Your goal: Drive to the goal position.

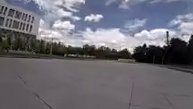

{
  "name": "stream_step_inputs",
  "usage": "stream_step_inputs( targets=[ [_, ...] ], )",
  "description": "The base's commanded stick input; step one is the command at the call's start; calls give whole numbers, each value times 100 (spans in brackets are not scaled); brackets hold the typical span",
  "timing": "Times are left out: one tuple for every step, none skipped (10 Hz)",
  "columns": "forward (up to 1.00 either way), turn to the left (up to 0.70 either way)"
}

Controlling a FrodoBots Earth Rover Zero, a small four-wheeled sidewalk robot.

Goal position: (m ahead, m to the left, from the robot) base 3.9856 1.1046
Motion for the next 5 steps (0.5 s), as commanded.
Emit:
stream_step_inputs(
  targets=[
    [70,0],
    [70,0],
    [70,0],
    [70,0],
    [70,0]
  ],
)
